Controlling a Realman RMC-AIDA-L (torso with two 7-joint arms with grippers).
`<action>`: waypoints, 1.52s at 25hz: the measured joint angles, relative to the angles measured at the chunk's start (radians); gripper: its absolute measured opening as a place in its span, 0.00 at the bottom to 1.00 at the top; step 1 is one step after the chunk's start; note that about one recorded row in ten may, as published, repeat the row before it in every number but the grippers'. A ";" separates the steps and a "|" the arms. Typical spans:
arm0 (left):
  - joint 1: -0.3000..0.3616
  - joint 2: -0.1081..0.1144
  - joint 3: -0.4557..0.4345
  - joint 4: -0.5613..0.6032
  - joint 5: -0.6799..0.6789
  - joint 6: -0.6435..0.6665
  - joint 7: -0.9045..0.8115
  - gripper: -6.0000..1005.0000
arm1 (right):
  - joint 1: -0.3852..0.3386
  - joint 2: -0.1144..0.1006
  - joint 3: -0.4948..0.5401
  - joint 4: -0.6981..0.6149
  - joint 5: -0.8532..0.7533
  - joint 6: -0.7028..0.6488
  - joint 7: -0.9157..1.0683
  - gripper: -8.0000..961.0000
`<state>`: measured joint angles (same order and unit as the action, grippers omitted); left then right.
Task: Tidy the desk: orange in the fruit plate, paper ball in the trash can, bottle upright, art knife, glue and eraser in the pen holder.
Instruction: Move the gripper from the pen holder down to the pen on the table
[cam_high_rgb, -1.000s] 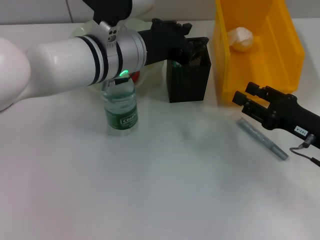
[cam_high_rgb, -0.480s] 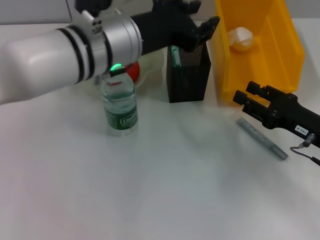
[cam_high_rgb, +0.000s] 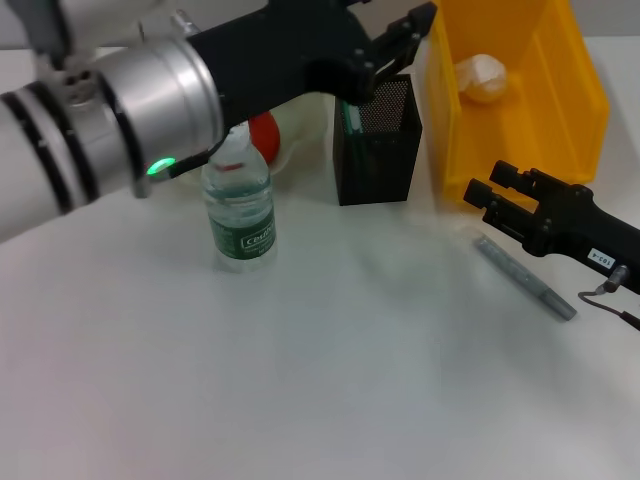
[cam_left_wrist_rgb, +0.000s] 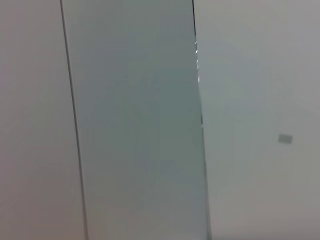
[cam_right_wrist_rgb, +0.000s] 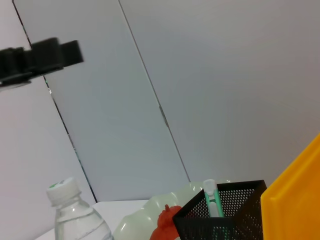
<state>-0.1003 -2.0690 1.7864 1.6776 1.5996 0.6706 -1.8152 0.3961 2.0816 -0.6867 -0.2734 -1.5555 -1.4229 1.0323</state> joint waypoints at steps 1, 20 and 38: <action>0.003 0.000 -0.031 -0.007 -0.032 0.049 0.016 0.46 | 0.000 0.000 -0.001 0.000 0.000 0.000 0.000 0.59; -0.180 0.010 -0.754 -1.004 -0.368 1.176 0.613 0.48 | -0.002 0.000 -0.004 0.002 -0.005 -0.007 0.006 0.59; -0.156 0.002 -0.745 -1.118 -0.033 1.149 0.872 0.79 | 0.036 -0.007 -0.006 -0.687 -0.274 -0.229 0.733 0.58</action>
<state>-0.2562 -2.0673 1.0412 0.5597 1.5665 1.8200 -0.9429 0.4320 2.0743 -0.6922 -0.9603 -1.8299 -1.6518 1.7654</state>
